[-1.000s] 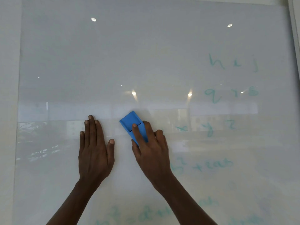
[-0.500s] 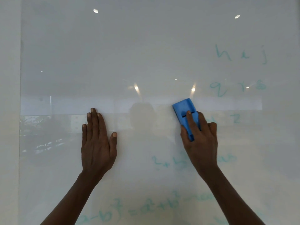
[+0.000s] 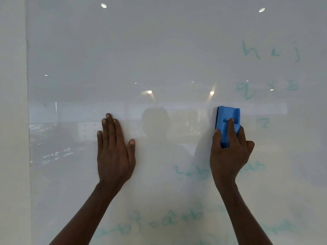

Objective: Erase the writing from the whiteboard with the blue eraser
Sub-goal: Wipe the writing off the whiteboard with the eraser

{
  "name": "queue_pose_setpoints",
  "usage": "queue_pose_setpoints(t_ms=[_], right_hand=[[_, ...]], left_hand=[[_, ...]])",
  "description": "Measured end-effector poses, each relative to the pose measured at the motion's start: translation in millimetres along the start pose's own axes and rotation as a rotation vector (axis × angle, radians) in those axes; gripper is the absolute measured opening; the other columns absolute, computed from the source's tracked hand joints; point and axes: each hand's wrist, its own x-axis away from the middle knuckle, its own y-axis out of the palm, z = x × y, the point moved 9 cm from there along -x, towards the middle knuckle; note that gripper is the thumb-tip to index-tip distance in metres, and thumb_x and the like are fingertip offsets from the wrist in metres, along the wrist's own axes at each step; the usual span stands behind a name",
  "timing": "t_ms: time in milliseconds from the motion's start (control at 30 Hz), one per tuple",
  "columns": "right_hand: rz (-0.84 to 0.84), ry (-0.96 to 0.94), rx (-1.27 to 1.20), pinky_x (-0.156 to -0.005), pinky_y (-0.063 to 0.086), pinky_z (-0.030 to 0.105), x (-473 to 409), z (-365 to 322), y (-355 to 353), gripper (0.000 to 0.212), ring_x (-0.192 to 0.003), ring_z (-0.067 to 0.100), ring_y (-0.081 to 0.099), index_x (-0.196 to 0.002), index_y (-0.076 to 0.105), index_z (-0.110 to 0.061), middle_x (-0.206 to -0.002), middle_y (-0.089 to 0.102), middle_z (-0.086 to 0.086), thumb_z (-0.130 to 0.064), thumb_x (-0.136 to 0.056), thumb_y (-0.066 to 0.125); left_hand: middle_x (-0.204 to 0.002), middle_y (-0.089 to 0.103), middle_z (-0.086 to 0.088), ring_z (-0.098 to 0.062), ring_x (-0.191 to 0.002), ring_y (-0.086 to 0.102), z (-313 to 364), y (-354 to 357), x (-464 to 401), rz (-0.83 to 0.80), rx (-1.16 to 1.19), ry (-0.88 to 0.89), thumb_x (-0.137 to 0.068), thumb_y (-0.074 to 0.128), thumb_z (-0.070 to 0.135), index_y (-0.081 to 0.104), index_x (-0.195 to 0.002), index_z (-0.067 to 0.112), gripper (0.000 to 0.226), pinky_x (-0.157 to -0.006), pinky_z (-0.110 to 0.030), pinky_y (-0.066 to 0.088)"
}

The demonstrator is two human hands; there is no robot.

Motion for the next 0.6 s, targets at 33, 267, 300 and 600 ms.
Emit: queue_pose_setpoints(t_ms=[33, 267, 300, 600], right_hand=[[-0.006, -0.018, 0.0, -0.076, 0.031, 0.023, 4.5, -8.3, 3.5, 0.046, -0.088, 0.017, 0.033, -0.139, 0.056, -0.022, -0.134, 0.059, 0.005, -0.03, -0.094, 0.065], [-0.144, -0.198, -0.007, -0.076, 0.042, 0.031, 44.5, -80.0, 44.2, 0.045, -0.085, 0.022, 0.038, -0.14, 0.056, -0.022, -0.132, 0.06, 0.011, -0.034, -0.096, 0.06], [-0.175, -0.224, -0.006, -0.076, 0.046, 0.034, 52.8, -89.3, 48.3, 0.046, -0.085, 0.022, 0.038, -0.14, 0.055, -0.022, -0.133, 0.059, 0.011, -0.034, -0.096, 0.058], [-0.339, -0.424, 0.059, -0.073, 0.05, 0.031, 121.4, -122.4, 54.9, 0.046, -0.085, 0.019, 0.049, -0.138, 0.057, -0.022, -0.138, 0.057, 0.008, -0.037, -0.095, 0.055]], left_hand=[[-0.171, 0.002, -0.019, -0.03, -0.16, 0.001, 0.1, 0.2, 0.1, 0.002, 0.002, 0.003, -0.107, 0.023, 0.036, 0.01, -0.161, -0.004, 0.068, -0.129, -0.047, 0.009], [-0.171, 0.003, -0.019, -0.03, -0.16, 0.001, -0.2, 0.5, 0.1, 0.011, 0.025, 0.007, -0.108, 0.026, 0.033, 0.011, -0.161, -0.004, 0.067, -0.13, -0.046, 0.008], [-0.171, 0.003, -0.018, -0.029, -0.16, 0.001, -0.2, 0.6, 0.1, 0.011, 0.031, 0.007, -0.108, 0.026, 0.033, 0.01, -0.161, -0.003, 0.067, -0.13, -0.045, 0.007], [-0.172, 0.0, -0.017, -0.028, -0.16, -0.002, -1.9, 2.0, 12.1, -0.012, 0.068, 0.019, -0.106, 0.028, 0.029, 0.007, -0.162, -0.002, 0.068, -0.13, -0.04, 0.003]])
